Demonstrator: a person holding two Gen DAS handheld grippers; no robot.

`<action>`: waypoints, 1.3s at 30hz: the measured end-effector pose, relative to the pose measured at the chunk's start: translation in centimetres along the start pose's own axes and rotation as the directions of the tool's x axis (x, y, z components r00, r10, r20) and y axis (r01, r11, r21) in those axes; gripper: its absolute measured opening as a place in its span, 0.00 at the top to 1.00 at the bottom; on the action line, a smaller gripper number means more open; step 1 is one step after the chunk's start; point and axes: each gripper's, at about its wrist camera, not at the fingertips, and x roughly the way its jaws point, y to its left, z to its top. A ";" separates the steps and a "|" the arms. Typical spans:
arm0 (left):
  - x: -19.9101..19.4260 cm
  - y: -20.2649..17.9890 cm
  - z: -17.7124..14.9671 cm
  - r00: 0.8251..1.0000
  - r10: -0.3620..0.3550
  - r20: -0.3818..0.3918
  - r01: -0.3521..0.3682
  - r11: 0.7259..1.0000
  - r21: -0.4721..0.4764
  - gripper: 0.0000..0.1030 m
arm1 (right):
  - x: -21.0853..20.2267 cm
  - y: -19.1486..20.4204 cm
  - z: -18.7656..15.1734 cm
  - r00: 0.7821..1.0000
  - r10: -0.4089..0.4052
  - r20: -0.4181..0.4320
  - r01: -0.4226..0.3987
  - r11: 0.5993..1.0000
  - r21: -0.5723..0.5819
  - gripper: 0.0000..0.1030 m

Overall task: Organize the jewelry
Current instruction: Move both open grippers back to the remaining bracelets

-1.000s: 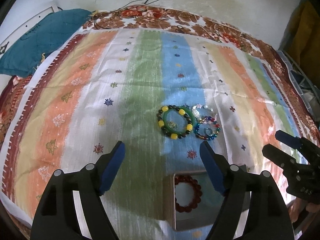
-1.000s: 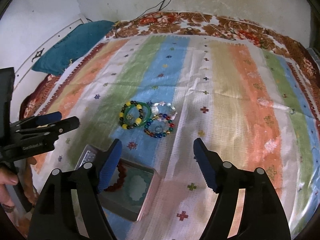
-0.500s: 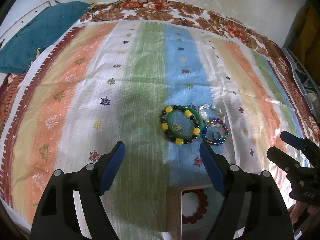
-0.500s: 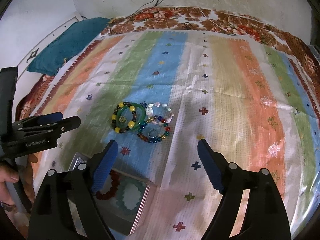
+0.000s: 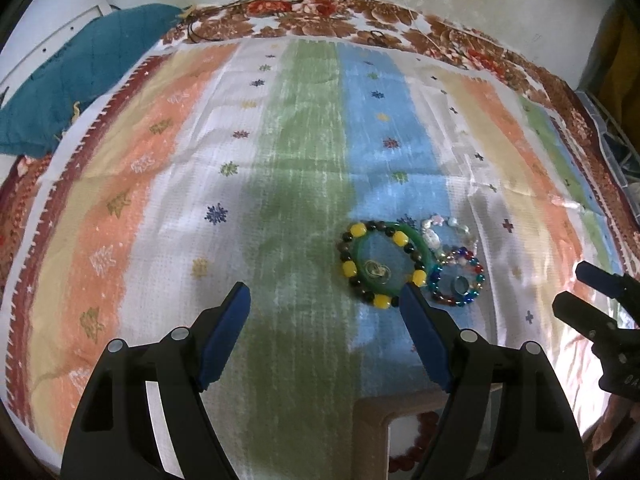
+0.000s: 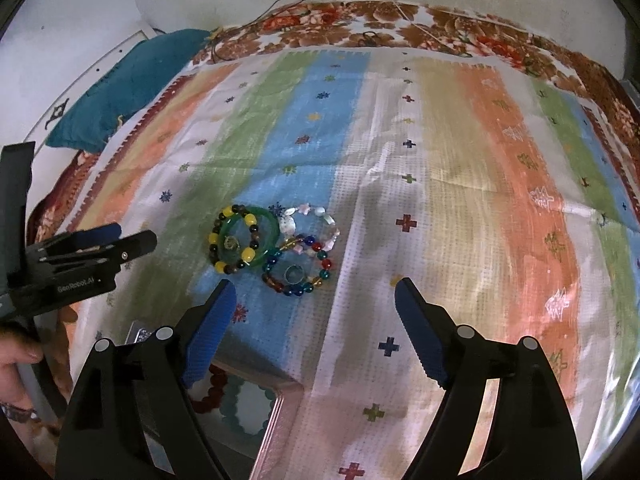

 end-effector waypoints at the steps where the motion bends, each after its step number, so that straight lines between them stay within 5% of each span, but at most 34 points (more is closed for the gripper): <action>1: 0.1 0.0 0.1 1.000 -0.006 -0.005 0.006 1.000 0.001 0.26 | 0.2 -0.1 0.0 1.000 -0.003 -0.005 0.003 1.000 0.000 0.20; 22: 3.1 -0.4 1.1 0.998 -0.028 -0.062 0.029 0.999 0.015 0.24 | 4.1 -0.5 1.1 0.997 -0.041 -0.060 0.040 0.999 -0.018 0.20; 35: 6.3 0.1 2.0 0.994 0.052 -0.093 -0.049 0.998 0.037 0.24 | 6.3 -1.0 1.3 0.994 -0.055 -0.090 0.054 0.998 -0.017 0.20; 39: 6.8 0.7 2.0 0.994 0.016 -0.112 -0.016 1.000 -0.001 0.24 | 7.0 -1.0 1.0 0.993 -0.047 -0.106 0.047 0.999 -0.007 0.20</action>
